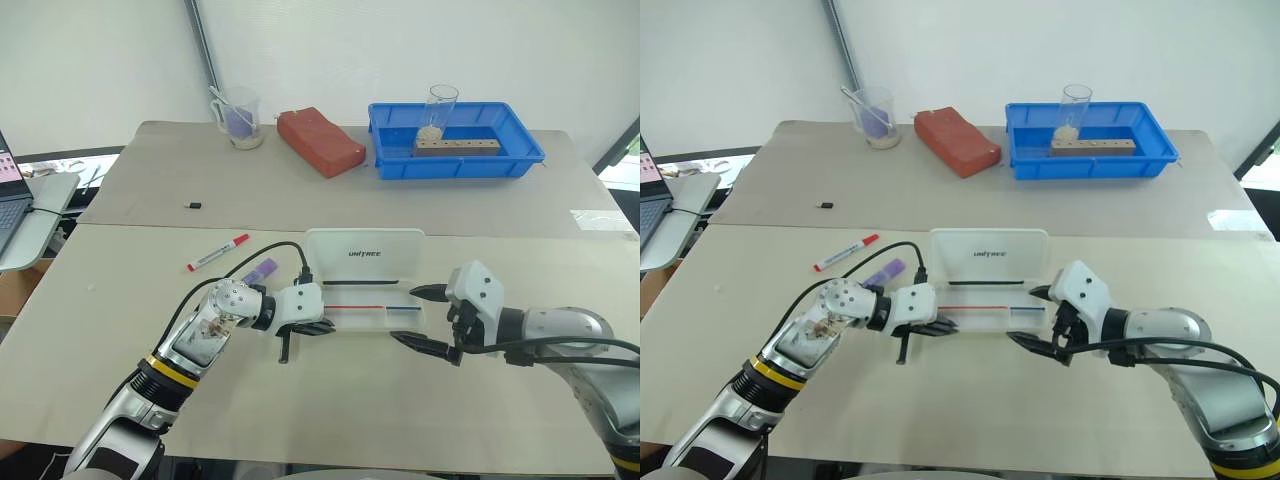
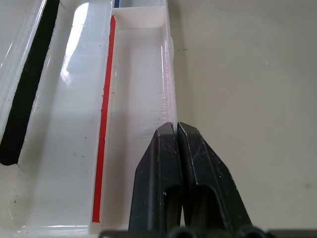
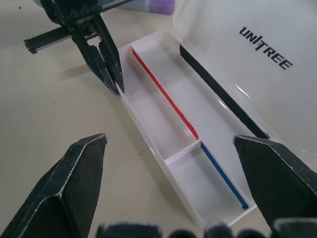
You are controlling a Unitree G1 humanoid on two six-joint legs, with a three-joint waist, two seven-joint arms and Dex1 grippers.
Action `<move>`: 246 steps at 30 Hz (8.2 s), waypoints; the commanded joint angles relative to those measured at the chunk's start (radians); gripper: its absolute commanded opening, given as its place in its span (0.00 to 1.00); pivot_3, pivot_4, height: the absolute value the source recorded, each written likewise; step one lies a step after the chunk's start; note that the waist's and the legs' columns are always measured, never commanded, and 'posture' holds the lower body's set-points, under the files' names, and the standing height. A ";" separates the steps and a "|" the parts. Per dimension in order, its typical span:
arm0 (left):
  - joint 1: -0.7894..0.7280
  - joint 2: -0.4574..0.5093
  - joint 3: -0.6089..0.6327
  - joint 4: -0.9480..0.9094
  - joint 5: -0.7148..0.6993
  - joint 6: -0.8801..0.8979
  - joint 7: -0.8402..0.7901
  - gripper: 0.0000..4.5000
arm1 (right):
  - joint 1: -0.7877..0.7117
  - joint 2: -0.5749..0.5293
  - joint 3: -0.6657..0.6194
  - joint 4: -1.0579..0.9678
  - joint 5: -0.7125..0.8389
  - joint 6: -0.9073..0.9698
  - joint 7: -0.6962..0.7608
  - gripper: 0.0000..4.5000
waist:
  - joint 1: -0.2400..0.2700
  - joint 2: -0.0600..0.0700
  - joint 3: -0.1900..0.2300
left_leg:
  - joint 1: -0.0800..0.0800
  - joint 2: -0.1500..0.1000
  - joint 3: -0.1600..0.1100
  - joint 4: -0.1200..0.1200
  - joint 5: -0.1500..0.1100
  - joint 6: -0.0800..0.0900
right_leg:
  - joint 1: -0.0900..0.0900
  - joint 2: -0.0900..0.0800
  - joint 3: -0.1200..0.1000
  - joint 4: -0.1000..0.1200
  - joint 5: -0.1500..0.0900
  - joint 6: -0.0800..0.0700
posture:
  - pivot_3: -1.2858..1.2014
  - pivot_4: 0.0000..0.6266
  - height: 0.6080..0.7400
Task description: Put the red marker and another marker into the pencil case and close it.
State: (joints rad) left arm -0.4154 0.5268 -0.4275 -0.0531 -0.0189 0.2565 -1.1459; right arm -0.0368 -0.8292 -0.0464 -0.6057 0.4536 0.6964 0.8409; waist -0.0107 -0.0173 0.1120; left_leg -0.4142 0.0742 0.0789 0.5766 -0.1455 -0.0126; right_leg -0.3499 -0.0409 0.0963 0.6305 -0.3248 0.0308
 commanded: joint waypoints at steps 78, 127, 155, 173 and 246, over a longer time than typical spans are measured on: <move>-0.113 0.169 0.527 0.699 -0.155 -0.011 0.250 0.04 | -0.660 0.184 0.148 0.056 0.175 0.157 -0.091 1.00 | -0.001 0.000 -0.003 | 0.000 0.002 0.000 -0.001 0.000 0.001 | -0.006 0.001 -0.003 0.010 0.001 -0.004 | 0.52 0.24 1.00; -0.062 0.072 0.196 -0.120 -0.125 0.065 0.126 0.99 | -0.237 -0.030 0.026 -0.068 0.154 0.118 -0.074 1.00 | -0.008 0.001 -0.006 | -0.001 -0.001 -0.008 0.000 0.000 0.001 | -0.001 0.003 -0.001 0.002 0.001 -0.003 | 0.52 0.24 1.00; 0.161 0.144 0.433 -0.030 -0.211 0.221 0.254 0.21 | -0.539 0.098 0.212 0.060 0.105 0.090 0.008 1.00 | -0.002 0.001 -0.006 | -0.001 -0.003 -0.012 -0.001 0.000 0.001 | -0.003 0.002 -0.002 0.006 0.001 -0.004 | 0.52 0.24 1.00; -0.042 0.125 0.024 -0.180 -0.090 0.009 0.036 0.21 | -0.172 -0.123 0.062 0.050 -0.004 -0.034 0.067 1.00 | 0.002 0.000 -0.005 | -0.001 -0.006 -0.013 -0.001 0.000 0.002 | -0.001 0.002 0.000 0.001 0.001 -0.004 | 0.52 0.24 1.00; -0.030 0.051 0.151 -0.342 -0.291 -0.065 -0.025 1.00 | -0.059 -0.211 -0.008 0.442 -0.180 0.015 0.068 0.43 | 0.011 0.002 -0.005 | -0.001 -0.006 -0.016 0.006 -0.001 0.004 | 0.003 0.003 -0.001 0.002 0.001 -0.002 | 0.52 0.24 1.00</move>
State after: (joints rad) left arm -0.4469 0.5758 -0.3006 -0.3795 -0.3021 0.2152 -1.1804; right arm -0.0718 -1.0397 -0.0438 -0.1574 0.2778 0.7124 0.9126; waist 0.0005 -0.0152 0.1068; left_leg -0.4152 0.0678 0.0632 0.5829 -0.1462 -0.0087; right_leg -0.3469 -0.0381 0.0955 0.6325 -0.3240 0.0287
